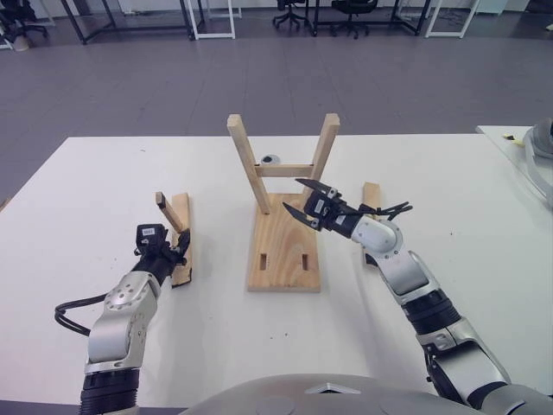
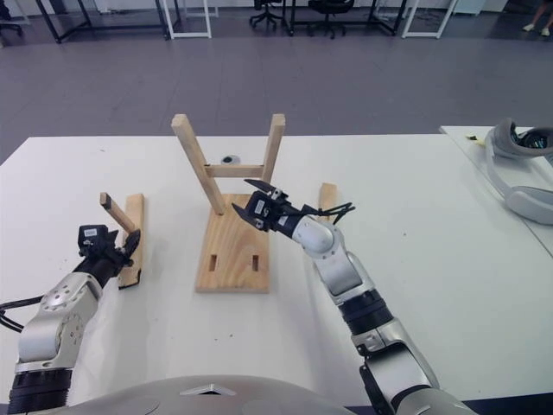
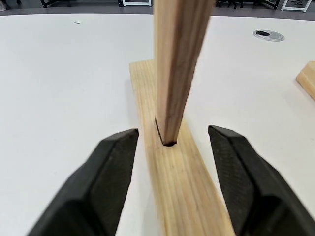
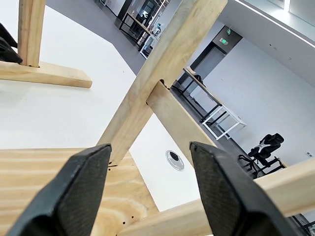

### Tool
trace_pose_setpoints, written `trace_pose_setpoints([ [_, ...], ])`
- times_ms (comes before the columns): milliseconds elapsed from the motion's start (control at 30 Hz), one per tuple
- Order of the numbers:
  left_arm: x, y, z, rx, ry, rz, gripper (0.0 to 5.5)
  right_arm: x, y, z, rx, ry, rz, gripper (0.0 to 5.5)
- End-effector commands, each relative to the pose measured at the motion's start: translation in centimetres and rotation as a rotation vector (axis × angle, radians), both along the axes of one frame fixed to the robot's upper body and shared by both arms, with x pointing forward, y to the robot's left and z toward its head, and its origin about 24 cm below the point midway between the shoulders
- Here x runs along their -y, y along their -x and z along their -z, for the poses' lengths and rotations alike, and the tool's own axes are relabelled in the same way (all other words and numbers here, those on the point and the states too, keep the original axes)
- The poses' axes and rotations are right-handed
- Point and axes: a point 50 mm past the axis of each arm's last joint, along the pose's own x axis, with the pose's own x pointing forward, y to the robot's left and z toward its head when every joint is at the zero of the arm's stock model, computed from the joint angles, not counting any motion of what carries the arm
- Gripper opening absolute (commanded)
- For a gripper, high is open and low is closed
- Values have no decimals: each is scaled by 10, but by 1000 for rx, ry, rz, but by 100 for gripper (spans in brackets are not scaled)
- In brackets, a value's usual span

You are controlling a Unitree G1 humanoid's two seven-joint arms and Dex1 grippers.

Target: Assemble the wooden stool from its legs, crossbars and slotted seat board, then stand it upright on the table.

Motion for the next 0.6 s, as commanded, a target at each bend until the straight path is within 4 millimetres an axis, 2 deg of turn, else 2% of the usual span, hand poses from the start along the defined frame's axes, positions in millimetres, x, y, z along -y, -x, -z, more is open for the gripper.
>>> trace_pose_setpoints([
  [33, 2, 6, -10, -60, -22, -6, 333, -1, 1, -1, 15, 6, -4, 298],
  [133, 10, 13, 2, -171, 29, -57, 385, -3, 2, 2, 9, 7, -2, 298],
  [300, 17, 21, 16, -271, 50, -53, 388, -6, 4, 5, 2, 9, -8, 298],
  [600, 6, 29, 20, -313, -57, -74, 250, -6, 2, 6, -2, 15, 9, 298],
])
